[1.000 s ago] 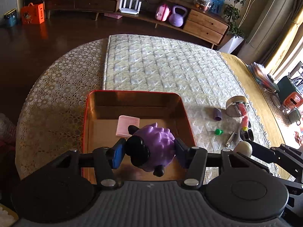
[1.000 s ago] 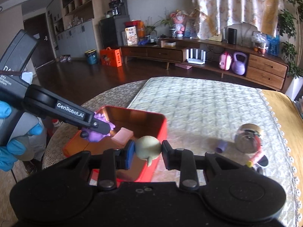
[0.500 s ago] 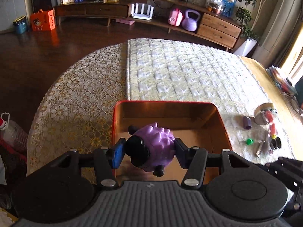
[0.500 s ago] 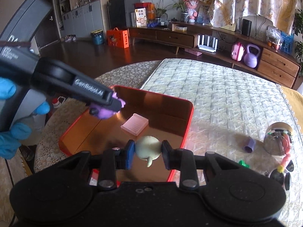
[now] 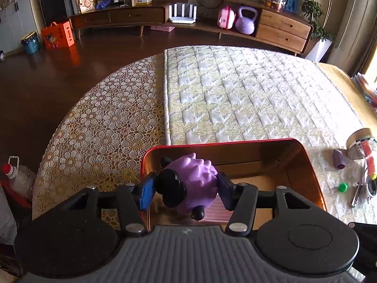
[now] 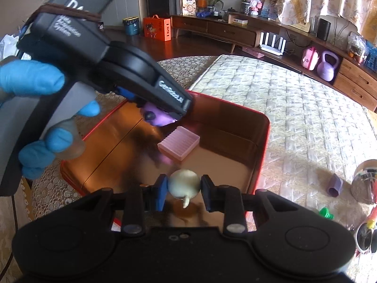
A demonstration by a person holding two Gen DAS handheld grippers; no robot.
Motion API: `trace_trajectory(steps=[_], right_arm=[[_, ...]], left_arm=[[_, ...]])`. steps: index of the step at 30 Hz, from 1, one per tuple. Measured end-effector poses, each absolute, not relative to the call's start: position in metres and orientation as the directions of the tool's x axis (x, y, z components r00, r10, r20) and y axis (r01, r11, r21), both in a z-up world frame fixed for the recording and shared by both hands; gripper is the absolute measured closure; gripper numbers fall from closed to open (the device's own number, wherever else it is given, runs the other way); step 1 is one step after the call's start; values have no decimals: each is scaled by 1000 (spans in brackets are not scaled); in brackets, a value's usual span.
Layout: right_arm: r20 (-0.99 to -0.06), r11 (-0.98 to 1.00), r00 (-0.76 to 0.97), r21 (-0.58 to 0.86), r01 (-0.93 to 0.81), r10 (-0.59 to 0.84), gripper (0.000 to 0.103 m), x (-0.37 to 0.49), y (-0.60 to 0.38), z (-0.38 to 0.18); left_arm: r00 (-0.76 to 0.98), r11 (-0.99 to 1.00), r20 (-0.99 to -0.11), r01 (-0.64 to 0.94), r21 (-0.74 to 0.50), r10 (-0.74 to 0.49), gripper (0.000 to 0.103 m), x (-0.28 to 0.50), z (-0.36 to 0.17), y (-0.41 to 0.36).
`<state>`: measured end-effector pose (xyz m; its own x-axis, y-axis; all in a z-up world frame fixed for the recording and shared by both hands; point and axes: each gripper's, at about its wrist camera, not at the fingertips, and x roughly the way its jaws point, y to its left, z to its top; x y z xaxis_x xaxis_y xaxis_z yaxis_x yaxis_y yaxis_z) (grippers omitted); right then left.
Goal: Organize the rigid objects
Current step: 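Carry both balls into the red tin and open both tools, then grasp the small purple cylinder with the left tool while the right tool reaches the black-and-white bottle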
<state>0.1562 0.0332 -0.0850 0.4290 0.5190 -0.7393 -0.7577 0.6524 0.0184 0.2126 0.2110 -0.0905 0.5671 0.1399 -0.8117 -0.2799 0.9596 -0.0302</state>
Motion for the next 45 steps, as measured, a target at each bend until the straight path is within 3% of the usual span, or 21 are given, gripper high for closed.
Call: trace_trajectory(steps=[18,29,45], right_arm=[[-748,666,403,70,-742,528,68,153,27,-85],[-709,680,408,137,-720,575,62,143,11,-67],[-632,745,507,175,-644,587,41,125,-36,-41]], left_arm=[[545,963,-828,-269,-27,129,48,215,-100,201],[586,963,-802,-263,-53,115,39,200,-81,198],[643,979,-764,-182,-87,52,36,171,-50,166]])
